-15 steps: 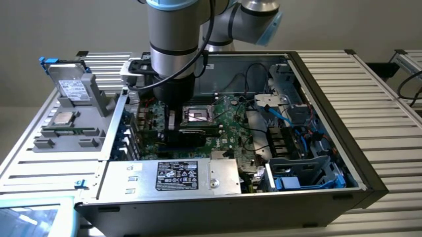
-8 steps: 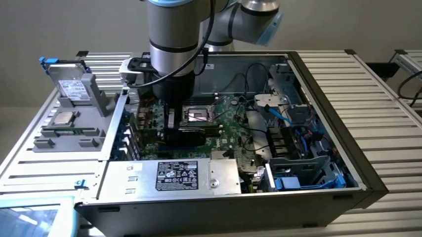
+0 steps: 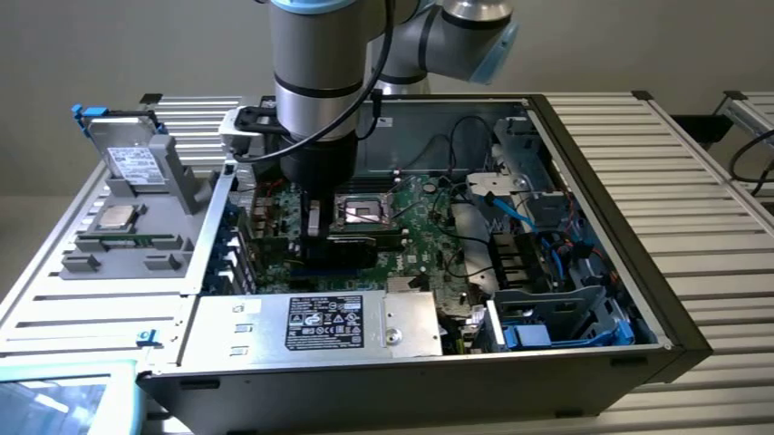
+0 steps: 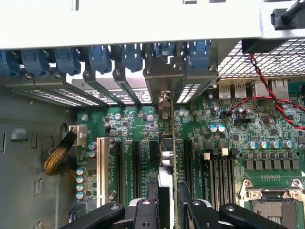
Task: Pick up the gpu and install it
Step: 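Insert the gpu into the slot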
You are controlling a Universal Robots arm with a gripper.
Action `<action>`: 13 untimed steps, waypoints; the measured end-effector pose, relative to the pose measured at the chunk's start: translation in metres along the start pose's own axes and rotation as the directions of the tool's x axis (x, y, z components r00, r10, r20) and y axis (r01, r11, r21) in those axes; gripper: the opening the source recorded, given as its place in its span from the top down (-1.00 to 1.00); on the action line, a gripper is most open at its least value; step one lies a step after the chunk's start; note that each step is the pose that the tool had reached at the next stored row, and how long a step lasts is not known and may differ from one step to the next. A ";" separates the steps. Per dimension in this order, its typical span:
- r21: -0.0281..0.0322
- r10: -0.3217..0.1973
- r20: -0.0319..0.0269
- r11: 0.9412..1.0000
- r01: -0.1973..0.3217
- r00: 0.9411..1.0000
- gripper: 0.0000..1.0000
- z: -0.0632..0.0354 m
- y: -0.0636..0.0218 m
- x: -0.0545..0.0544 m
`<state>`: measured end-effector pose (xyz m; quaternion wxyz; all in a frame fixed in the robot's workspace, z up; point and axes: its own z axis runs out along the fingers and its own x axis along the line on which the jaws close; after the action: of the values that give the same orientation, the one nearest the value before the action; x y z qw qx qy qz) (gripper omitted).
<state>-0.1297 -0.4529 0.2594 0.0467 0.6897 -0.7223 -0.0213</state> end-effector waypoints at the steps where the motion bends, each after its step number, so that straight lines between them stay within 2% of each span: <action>1: 0.000 0.002 0.000 1.000 -0.002 1.000 0.44 0.0000 0.0000 0.000; 13: -0.001 0.017 0.002 1.000 -0.017 1.000 0.44 0.0003 -0.0003 0.000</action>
<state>-0.1294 -0.4531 0.2590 0.0466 0.6835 -0.7281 -0.0221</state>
